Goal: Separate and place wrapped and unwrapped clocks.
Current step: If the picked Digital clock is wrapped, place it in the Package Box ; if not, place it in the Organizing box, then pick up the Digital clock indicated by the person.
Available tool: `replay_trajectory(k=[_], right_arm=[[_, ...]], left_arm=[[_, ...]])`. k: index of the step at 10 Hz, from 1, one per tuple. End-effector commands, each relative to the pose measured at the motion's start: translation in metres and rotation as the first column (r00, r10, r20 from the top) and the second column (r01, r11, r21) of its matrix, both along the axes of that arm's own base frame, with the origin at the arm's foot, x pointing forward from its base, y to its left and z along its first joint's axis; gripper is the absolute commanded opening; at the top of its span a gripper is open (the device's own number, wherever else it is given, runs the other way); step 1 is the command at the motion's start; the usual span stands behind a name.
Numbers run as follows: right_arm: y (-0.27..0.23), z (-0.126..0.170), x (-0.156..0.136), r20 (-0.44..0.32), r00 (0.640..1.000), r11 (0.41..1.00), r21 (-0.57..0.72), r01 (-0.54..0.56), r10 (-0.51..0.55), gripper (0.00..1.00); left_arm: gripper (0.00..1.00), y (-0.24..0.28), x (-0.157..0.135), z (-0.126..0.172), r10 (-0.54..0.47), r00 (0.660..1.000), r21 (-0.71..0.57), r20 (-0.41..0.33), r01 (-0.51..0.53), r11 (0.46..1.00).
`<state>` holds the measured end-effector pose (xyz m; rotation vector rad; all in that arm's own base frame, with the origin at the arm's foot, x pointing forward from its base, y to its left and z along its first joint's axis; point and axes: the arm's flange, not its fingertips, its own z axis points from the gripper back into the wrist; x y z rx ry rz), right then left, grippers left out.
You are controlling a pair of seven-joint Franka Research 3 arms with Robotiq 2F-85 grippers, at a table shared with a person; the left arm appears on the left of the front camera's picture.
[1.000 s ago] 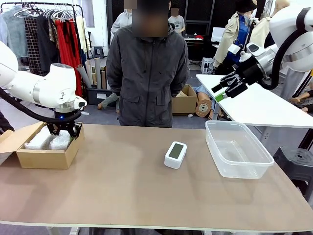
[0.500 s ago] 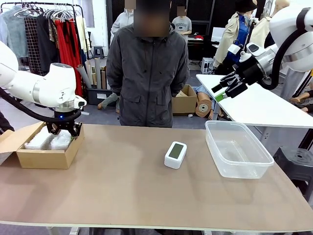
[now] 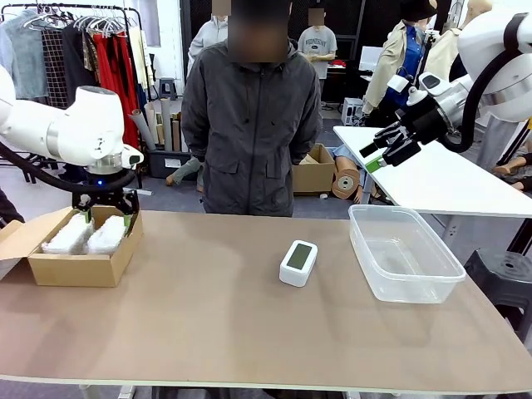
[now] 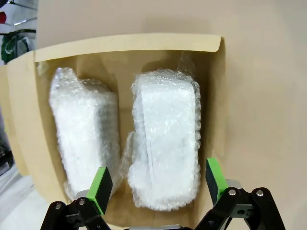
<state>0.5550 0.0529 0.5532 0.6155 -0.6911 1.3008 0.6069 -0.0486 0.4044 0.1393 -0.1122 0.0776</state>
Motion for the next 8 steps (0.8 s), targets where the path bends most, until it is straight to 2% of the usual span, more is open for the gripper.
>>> replay_trajectory(k=[1,3,4,5,8], right_arm=[[0.0,0.002,0.0,0.007,1.0,1.0,-0.001,0.002,-0.002,1.0],[0.0,0.002,0.0,0.007,1.0,1.0,-0.001,0.002,-0.002,1.0],[0.0,0.002,0.0,0.007,1.0,1.0,-0.001,0.002,-0.002,1.0],[0.0,0.002,0.0,0.007,1.0,1.0,-0.001,0.002,-0.002,1.0],[0.0,0.002,0.0,0.007,1.0,1.0,-0.001,0.002,-0.002,1.0]], left_arm=[[1.0,-0.004,-0.015,0.014,0.016,1.0,-0.025,-0.001,-0.016,1.0],[1.0,-0.004,-0.02,0.027,0.012,1.0,-0.028,0.0,-0.012,1.0],[1.0,-0.003,-0.02,0.028,0.044,0.999,-0.035,-0.017,-0.044,0.998],[1.0,-0.005,-0.011,0.028,0.004,1.0,-0.012,0.009,-0.004,1.0],[1.0,-0.005,-0.011,0.028,0.004,1.0,-0.012,0.009,-0.004,1.0]])
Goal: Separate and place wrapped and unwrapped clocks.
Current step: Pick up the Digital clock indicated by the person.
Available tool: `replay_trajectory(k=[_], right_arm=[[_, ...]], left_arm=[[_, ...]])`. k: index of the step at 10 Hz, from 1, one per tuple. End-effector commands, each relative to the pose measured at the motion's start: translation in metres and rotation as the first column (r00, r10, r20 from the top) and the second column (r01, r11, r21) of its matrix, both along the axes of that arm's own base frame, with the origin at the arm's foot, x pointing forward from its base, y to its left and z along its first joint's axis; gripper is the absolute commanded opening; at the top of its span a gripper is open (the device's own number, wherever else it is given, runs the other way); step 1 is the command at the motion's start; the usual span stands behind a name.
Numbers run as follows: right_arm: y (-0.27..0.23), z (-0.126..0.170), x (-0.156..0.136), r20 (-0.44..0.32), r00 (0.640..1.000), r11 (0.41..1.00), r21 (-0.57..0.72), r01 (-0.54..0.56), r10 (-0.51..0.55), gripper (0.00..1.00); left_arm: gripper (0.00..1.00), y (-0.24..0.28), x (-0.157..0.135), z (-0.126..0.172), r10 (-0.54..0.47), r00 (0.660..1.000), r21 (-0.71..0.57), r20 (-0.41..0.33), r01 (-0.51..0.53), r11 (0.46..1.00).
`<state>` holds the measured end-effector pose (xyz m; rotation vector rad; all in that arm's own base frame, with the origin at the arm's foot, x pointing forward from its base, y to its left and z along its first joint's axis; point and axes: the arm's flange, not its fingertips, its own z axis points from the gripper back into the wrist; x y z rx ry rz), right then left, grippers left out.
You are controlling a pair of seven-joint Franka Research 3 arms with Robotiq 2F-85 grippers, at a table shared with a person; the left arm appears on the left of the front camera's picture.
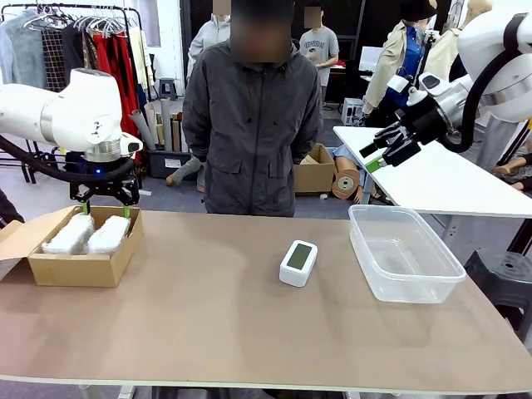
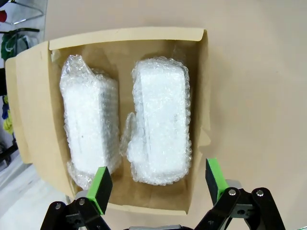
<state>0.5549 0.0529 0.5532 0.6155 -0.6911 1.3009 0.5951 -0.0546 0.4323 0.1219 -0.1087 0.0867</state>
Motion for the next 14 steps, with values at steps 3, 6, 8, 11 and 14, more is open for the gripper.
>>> replay_trajectory(k=[3,6,8,11,14], right_arm=[[0.0,0.002,0.0,0.007,1.0,1.0,-0.001,0.002,-0.002,1.0],[0.0,0.002,0.0,0.007,1.0,1.0,-0.001,0.002,-0.002,1.0],[0.0,0.002,0.0,0.007,1.0,1.0,-0.001,0.002,-0.002,1.0],[0.0,0.002,0.0,0.007,1.0,1.0,-0.001,0.002,-0.002,1.0],[0.0,0.002,0.0,0.007,1.0,1.0,-0.001,0.002,-0.002,1.0]], left_arm=[[1.0,0.001,0.001,0.0,-0.004,1.0,0.006,0.011,0.004,1.0],[1.0,0.0,0.0,0.001,0.0,1.0,0.0,0.001,0.0,1.0],[1.0,0.001,-0.007,0.008,-0.13,0.992,-0.055,0.008,0.13,0.99],[1.0,-0.016,-0.023,0.026,-0.344,0.934,-0.142,0.099,0.356,0.924],[1.0,-0.021,-0.043,0.056,-0.579,0.761,-0.249,0.292,0.645,0.722]])
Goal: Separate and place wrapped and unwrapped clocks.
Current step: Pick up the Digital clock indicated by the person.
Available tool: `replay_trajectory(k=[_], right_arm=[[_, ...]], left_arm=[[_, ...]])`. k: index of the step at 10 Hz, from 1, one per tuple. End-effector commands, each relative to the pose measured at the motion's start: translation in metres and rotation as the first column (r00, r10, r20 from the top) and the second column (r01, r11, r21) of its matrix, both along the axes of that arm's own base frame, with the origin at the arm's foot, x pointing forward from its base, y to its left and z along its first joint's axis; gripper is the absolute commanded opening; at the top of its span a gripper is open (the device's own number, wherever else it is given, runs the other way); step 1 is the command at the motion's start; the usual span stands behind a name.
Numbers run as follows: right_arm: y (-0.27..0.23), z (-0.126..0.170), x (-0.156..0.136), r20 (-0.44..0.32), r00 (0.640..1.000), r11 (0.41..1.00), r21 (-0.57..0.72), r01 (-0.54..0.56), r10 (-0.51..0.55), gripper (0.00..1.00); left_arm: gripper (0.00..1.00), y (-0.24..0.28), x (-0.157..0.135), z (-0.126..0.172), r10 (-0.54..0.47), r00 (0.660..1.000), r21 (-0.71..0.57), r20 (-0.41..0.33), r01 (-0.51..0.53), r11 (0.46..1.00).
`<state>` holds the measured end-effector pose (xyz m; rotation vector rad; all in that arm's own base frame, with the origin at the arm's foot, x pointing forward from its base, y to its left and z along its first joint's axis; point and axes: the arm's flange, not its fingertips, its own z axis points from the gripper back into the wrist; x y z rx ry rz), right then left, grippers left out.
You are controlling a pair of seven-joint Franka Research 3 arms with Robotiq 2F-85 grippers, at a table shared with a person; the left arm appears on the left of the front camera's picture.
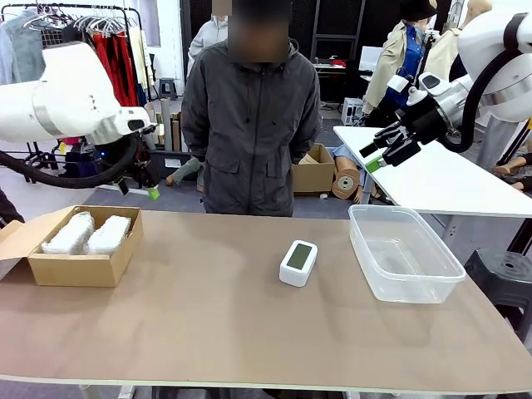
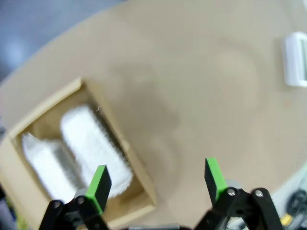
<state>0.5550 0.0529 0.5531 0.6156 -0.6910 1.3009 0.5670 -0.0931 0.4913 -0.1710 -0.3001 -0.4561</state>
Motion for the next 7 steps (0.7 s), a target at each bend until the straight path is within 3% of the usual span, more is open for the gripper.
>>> replay_trajectory(k=[1,2,4,5,6,7], right_arm=[[0.0,0.002,0.0,0.007,1.0,1.0,-0.001,0.002,-0.002,1.0],[0.0,0.002,0.0,0.007,1.0,1.0,-0.001,0.002,-0.002,1.0],[0.0,0.002,0.0,0.007,1.0,1.0,-0.001,0.002,-0.002,1.0],[0.0,0.002,0.0,0.007,1.0,1.0,-0.001,0.002,-0.002,1.0],[0.0,0.002,0.0,0.007,1.0,1.0,-0.001,0.002,-0.002,1.0],[0.0,0.002,0.0,0.007,1.0,1.0,-0.001,0.002,-0.002,1.0]], left_arm=[[1.0,0.017,-0.018,0.004,-0.168,0.984,-0.155,0.057,0.175,0.972],[1.0,0.022,-0.02,0.014,-0.23,0.969,-0.252,0.088,0.244,0.936],[1.0,0.027,-0.023,0.026,-0.322,0.913,-0.329,0.251,0.393,0.859],[1.0,0.032,-0.025,0.031,-0.387,0.867,-0.35,0.314,0.484,0.802],[1.0,0.035,-0.025,0.033,-0.444,0.811,-0.299,0.383,0.563,0.771],[1.0,0.039,-0.025,0.034,-0.509,0.761,-0.228,0.403,0.622,0.749]])
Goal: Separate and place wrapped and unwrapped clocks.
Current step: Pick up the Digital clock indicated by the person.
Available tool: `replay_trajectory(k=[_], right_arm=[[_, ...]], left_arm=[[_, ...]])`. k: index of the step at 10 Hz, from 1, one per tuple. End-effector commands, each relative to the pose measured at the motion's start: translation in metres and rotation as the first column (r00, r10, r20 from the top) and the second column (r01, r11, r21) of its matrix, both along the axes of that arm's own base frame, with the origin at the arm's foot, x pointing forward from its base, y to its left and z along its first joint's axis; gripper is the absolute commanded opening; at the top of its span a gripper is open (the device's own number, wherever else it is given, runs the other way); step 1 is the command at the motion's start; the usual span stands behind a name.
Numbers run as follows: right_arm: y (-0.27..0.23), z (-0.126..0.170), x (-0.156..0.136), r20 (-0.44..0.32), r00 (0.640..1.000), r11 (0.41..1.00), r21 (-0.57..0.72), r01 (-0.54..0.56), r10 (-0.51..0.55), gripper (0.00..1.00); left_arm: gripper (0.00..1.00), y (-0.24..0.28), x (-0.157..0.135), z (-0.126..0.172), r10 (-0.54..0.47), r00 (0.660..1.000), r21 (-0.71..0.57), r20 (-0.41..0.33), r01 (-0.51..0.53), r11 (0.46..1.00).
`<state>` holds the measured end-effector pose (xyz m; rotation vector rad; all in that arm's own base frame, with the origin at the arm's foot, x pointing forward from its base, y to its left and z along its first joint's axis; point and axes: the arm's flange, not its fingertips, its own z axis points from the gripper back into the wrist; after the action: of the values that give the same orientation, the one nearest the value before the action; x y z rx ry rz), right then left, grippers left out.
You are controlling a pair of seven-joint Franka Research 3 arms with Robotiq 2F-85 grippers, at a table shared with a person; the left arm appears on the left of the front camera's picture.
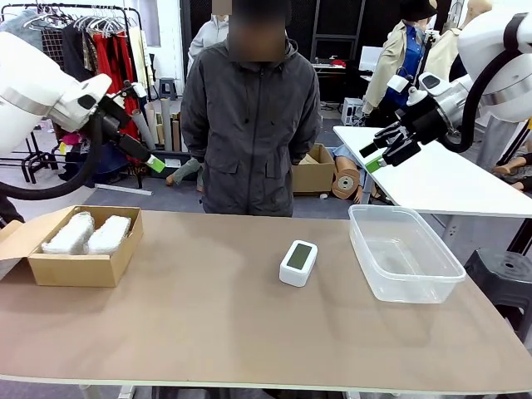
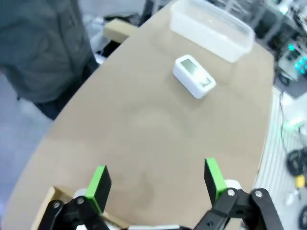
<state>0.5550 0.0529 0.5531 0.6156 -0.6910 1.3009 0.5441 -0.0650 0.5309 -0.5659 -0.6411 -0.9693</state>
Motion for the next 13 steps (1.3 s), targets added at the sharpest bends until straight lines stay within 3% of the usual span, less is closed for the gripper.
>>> replay_trajectory(k=[1,3,5,8,9,11,12,13], right_arm=[[0.0,0.002,0.0,0.007,1.0,1.0,-0.001,0.002,-0.002,1.0],[0.0,0.002,0.0,0.007,1.0,1.0,-0.001,0.002,-0.002,1.0],[0.0,0.002,0.0,0.007,1.0,1.0,-0.001,0.002,-0.002,1.0],[0.0,0.002,0.0,0.007,1.0,1.0,-0.001,0.002,-0.002,1.0],[0.0,0.002,0.0,0.007,1.0,1.0,-0.001,0.002,-0.002,1.0],[0.0,0.002,0.0,0.007,1.0,1.0,-0.001,0.002,-0.002,1.0],[0.0,0.002,0.0,0.007,1.0,1.0,-0.001,0.002,-0.002,1.0],[0.0,0.002,0.0,0.007,1.0,1.0,-0.001,0.002,-0.002,1.0]], left_arm=[[1.0,0.015,-0.004,-0.004,-0.159,0.981,0.056,0.115,0.153,0.987],[1.0,0.016,-0.008,-0.004,-0.282,0.941,0.078,0.188,0.272,0.959],[1.0,0.009,-0.004,-0.003,-0.222,0.964,0.071,0.149,0.214,0.974],[1.0,0.009,-0.004,-0.005,-0.244,0.956,0.081,0.164,0.234,0.969],[1.0,0.0,-0.011,-0.01,-0.355,0.898,0.257,0.259,0.29,0.922],[1.0,-0.01,-0.007,-0.015,-0.439,0.828,0.268,0.349,0.361,0.894],[1.0,-0.008,0.005,-0.017,-0.46,0.803,0.242,0.378,0.394,0.887],[1.0,-0.013,0.016,-0.021,-0.447,0.813,0.21,0.373,0.395,0.894]])
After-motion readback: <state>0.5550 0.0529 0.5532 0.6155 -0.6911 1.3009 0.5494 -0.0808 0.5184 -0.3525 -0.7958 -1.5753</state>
